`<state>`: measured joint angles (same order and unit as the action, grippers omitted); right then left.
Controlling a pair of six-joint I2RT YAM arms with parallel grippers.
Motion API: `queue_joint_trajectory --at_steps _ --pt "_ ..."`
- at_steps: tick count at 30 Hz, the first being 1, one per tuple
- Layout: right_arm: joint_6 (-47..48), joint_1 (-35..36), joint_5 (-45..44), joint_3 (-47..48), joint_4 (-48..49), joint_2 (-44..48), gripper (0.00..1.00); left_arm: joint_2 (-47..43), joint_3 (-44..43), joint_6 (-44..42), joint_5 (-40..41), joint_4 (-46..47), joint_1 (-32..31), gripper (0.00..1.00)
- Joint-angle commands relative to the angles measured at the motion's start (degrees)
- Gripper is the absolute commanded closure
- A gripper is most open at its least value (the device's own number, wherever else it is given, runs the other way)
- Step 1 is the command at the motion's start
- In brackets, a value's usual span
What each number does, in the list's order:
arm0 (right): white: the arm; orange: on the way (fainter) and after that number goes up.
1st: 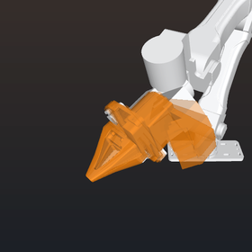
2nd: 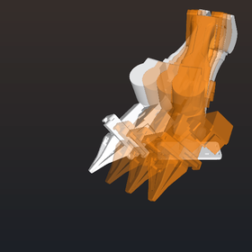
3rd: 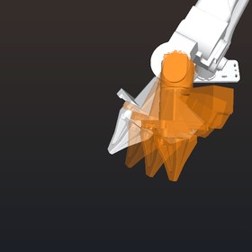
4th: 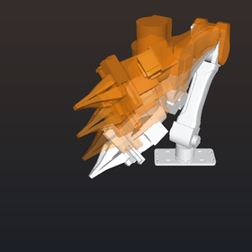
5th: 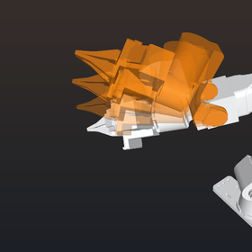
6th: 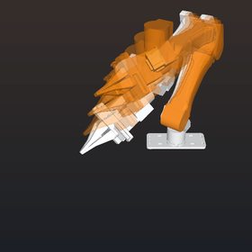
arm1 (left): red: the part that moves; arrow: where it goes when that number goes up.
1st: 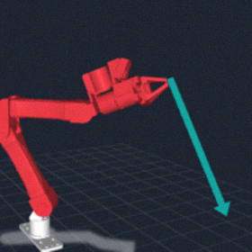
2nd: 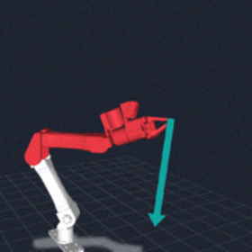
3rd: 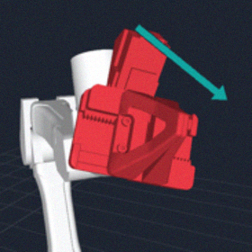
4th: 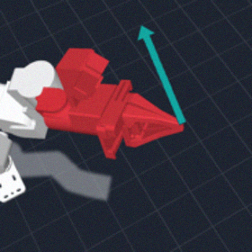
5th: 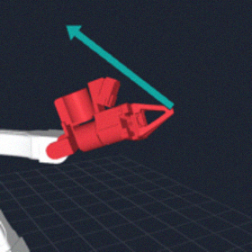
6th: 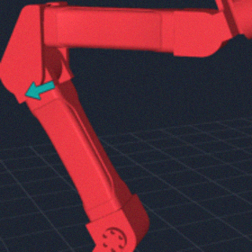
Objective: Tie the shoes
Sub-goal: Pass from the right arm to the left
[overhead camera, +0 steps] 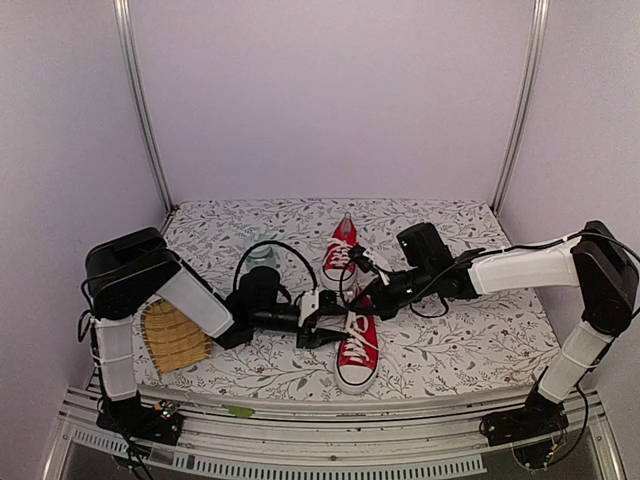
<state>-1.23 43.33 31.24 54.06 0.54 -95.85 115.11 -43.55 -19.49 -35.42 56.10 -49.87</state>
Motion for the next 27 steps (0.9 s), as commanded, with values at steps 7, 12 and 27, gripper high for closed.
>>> queue_joint_trajectory --at_steps 7,12,27 --pt "2.37 0.87 3.4 2.41 0.83 -0.23 0.99 3.11 -4.98 -1.06 4.12 -3.95 -0.24 0.5" --pt "2.69 1.01 3.66 2.77 0.62 -0.38 0.99 3.47 -5.71 -1.41 3.4 -4.86 -0.31 0.67" --pt "-1.18 -3.25 2.4 -2.39 -3.53 9.15 0.6 3.02 -5.15 -2.17 2.1 -6.2 -0.34 0.96"
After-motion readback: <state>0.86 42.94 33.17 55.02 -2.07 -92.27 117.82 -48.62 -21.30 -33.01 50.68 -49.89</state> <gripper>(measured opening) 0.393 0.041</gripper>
